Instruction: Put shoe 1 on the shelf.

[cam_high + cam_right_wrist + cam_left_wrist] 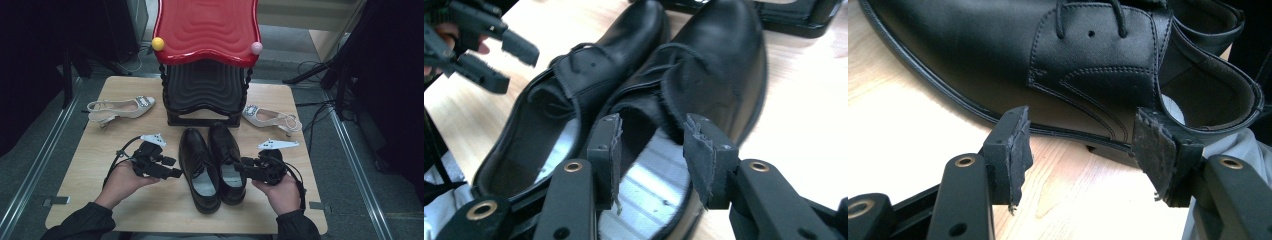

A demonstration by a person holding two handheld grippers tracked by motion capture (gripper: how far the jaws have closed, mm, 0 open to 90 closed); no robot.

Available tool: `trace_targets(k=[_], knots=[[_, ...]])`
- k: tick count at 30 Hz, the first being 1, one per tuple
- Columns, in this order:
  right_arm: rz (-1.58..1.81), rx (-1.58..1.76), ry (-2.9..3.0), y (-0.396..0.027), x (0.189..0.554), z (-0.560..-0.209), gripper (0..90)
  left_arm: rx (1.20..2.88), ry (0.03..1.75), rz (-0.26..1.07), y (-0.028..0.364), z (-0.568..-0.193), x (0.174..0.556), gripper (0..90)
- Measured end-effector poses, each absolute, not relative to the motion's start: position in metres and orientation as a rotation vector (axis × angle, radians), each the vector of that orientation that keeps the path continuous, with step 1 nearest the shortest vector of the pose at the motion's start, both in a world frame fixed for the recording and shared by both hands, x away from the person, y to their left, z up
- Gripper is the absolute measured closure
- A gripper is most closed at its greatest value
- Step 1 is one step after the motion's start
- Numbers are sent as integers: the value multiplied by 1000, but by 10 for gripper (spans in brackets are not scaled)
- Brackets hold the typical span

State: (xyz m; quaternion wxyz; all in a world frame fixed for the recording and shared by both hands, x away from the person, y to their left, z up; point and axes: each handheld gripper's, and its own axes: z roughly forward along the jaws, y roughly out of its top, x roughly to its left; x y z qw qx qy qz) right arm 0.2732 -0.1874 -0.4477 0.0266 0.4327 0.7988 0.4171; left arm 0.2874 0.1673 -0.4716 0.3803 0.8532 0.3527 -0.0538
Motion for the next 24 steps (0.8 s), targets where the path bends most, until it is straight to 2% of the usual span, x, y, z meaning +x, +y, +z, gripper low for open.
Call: trace_targets(k=[12,24], knots=[[1228,1344,2572,-160,263,-451,599,2183,916,-109,175,-469,289,398],[1088,1390,2652,-131,272,-460,586,2171,926,-100,178,-469,290,396]])
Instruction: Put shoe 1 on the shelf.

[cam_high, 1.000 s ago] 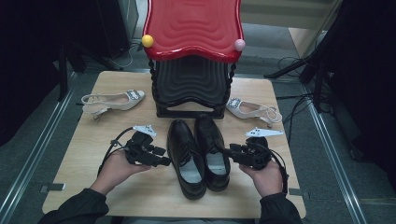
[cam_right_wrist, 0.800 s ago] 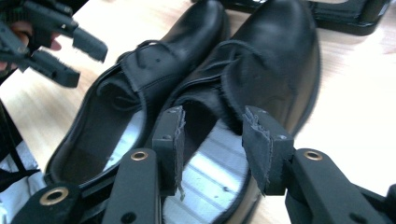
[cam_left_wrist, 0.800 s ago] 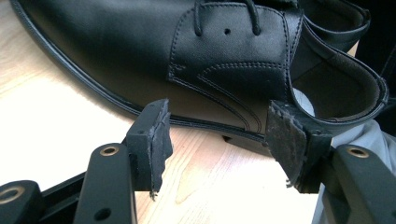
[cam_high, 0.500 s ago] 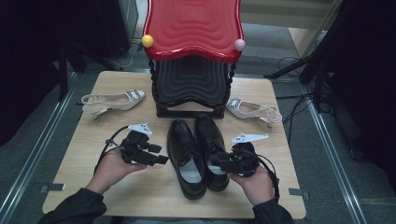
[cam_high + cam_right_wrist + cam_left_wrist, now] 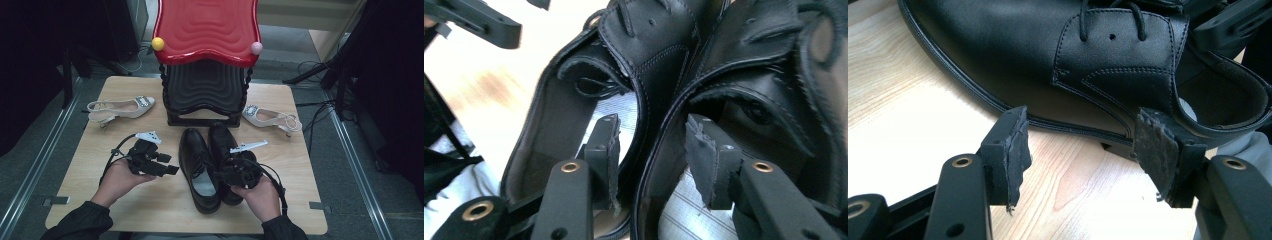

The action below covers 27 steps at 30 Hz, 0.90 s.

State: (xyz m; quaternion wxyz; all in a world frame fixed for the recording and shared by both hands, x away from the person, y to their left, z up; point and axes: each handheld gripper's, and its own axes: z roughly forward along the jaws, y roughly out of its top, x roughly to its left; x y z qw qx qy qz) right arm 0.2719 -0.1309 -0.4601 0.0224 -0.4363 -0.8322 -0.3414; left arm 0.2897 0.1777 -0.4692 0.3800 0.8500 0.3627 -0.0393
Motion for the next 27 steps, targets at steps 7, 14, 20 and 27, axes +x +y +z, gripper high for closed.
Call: trace_targets(k=[7,14,20,27], knots=[[-953,-1358,-2648,-110,278,-469,596,2154,928,-113,181,-469,291,396],[-852,-1405,-2667,-101,284,-476,582,2150,935,-101,186,-469,292,395],[-783,-1436,-2683,-96,288,-479,606,2132,951,-90,193,-467,293,395],[-786,-1441,-2681,-99,290,-481,706,2077,1005,-59,214,-463,297,395]])
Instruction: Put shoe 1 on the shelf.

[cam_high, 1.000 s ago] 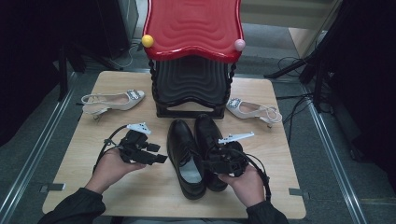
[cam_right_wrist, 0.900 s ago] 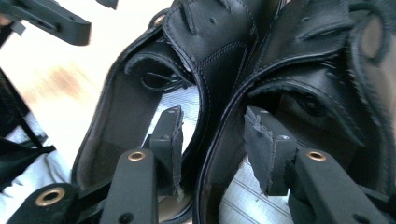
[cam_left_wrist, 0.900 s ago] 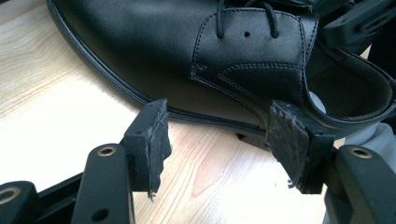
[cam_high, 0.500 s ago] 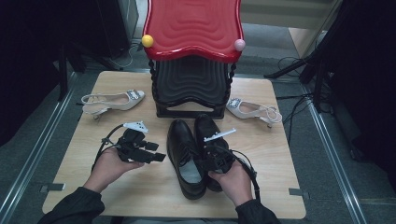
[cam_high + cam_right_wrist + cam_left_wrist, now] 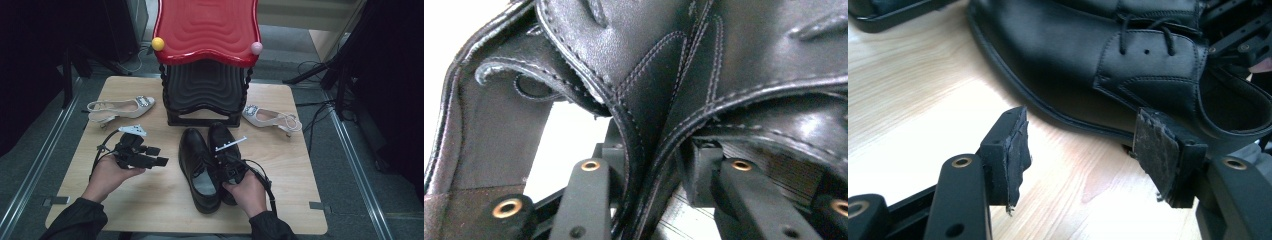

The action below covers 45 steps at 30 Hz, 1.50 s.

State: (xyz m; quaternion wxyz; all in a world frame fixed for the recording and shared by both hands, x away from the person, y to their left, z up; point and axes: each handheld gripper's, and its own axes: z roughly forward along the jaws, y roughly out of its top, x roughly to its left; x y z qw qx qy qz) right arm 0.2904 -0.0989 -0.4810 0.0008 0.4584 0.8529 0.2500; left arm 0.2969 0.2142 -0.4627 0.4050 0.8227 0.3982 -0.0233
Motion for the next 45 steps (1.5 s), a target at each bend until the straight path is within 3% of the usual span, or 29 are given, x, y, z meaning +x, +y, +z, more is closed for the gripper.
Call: trace_targets(k=[9,21,45], knots=[[758,1484,2686,-106,292,-478,827,2068,1015,-23,227,-462,297,398],[913,1469,2807,-117,290,-457,831,2042,1066,-2,240,-460,290,401],[1314,1401,2725,-144,296,-379,830,2022,1111,27,255,-463,276,400]])
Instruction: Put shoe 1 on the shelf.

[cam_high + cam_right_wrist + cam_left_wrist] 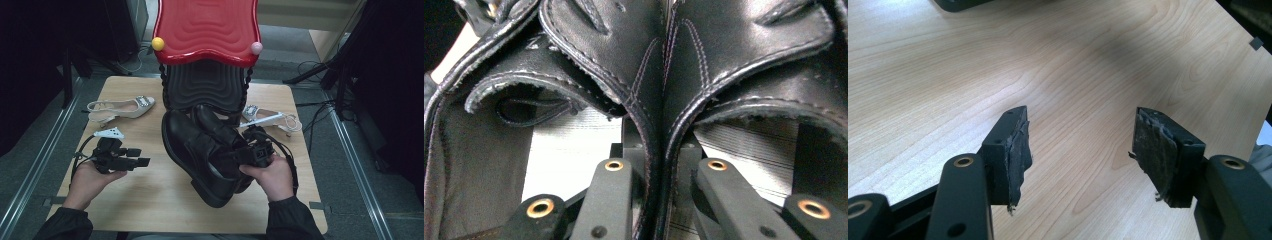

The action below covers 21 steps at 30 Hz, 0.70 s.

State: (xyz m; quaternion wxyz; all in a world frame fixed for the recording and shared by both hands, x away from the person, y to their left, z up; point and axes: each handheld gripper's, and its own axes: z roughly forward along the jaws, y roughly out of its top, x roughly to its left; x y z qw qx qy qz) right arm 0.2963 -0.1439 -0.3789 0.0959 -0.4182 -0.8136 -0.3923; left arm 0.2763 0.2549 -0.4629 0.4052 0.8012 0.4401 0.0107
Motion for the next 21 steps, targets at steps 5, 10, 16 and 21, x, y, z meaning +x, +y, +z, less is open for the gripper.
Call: trace_targets(k=[5,10,16,21], knots=[[-1216,-1298,-2399,-146,308,-368,830,2026,1061,8,248,-461,276,394],[-1258,-1366,-2367,-145,328,-359,829,2048,1017,-2,240,-460,278,392],[-1317,-1452,-2319,-143,349,-349,829,2075,996,-15,234,-462,283,392],[-1349,-1565,-2318,-139,375,-337,830,2094,962,-35,225,-462,290,392]])
